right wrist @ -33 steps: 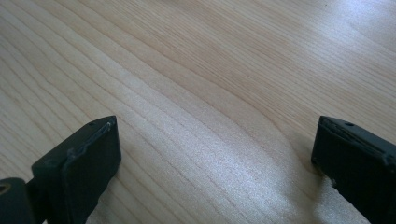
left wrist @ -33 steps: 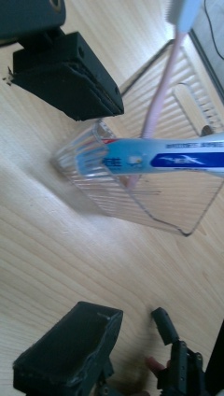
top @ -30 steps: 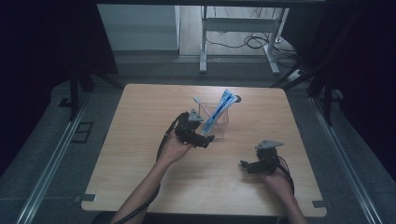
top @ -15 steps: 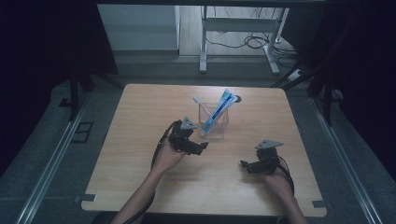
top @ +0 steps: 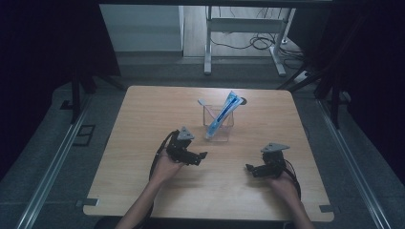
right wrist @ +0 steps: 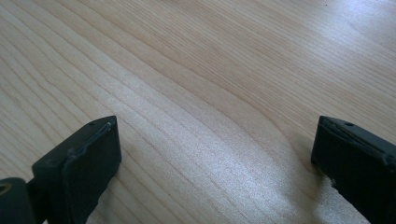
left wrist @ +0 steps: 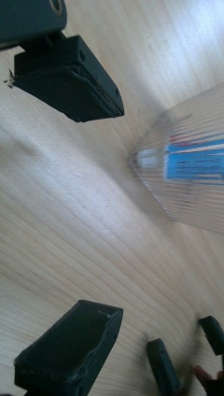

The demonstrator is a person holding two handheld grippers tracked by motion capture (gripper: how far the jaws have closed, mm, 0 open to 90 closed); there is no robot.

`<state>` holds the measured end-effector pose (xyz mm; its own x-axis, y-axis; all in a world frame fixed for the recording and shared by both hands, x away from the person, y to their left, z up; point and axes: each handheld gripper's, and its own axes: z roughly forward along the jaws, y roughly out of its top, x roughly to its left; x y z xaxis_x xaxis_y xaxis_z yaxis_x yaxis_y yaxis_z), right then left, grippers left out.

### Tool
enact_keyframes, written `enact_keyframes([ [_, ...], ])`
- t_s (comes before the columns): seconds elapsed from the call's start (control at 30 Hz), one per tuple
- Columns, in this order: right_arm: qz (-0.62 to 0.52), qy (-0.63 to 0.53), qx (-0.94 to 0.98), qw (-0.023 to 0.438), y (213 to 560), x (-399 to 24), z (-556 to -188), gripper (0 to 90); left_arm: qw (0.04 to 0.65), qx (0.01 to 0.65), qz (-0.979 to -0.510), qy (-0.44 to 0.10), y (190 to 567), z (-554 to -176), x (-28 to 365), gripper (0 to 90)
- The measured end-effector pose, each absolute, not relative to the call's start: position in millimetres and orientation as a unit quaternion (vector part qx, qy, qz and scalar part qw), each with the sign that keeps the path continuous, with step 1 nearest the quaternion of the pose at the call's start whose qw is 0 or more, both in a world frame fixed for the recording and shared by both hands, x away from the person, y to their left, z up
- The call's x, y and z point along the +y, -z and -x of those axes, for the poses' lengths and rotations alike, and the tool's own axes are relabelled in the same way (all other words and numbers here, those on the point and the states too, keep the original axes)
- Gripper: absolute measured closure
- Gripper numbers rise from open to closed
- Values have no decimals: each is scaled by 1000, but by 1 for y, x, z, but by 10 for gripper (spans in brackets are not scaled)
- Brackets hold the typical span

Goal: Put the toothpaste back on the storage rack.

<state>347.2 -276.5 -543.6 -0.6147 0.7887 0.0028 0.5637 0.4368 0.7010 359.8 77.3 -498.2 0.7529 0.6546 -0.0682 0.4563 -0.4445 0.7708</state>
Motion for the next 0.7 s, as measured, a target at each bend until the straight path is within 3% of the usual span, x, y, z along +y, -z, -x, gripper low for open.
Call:
enact_keyframes([
  [0.7, -407, -341, 831, 165, 544, -276, -347, 10, 390, 345, -846, -115, 531, -338, 101, 58],
])
